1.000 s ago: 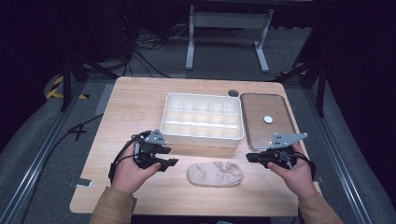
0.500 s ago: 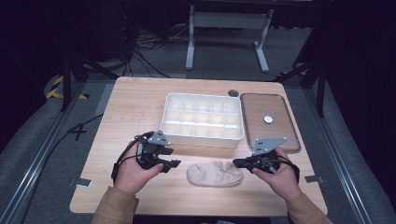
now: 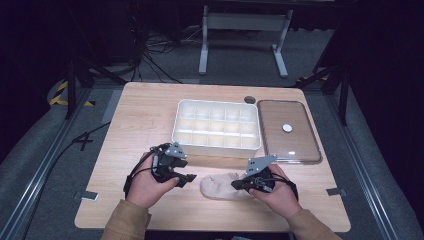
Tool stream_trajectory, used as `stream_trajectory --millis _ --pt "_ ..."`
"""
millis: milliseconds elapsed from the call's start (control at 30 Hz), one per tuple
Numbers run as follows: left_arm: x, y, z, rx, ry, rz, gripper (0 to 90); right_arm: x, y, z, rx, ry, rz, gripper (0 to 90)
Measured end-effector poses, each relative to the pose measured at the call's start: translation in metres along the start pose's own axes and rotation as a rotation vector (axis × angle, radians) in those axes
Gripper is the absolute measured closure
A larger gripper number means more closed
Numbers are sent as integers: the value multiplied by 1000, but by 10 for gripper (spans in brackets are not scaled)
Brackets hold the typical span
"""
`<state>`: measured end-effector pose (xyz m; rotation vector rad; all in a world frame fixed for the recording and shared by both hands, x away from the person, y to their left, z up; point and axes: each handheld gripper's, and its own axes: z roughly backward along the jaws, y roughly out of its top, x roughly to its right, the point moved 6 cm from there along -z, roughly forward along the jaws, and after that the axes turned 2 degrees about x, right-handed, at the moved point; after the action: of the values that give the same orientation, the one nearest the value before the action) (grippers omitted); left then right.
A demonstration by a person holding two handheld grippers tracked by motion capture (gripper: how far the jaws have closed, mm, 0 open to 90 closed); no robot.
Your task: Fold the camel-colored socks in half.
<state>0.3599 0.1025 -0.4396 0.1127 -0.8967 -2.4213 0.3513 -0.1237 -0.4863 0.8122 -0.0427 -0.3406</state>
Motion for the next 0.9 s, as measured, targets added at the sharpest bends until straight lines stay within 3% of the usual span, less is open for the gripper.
stream_trajectory --millis 167,500,900 --pt "2 -1 -9 -19 -11 -16 430 1 -4 -12 -20 0 -4 892" --pt "3 -4 -16 -45 -24 -1 425 4 -14 -21 -61 -22 -8 892" --pt "2 -12 -33 -106 -45 23 429 -2 -9 -30 -32 -23 13 894"
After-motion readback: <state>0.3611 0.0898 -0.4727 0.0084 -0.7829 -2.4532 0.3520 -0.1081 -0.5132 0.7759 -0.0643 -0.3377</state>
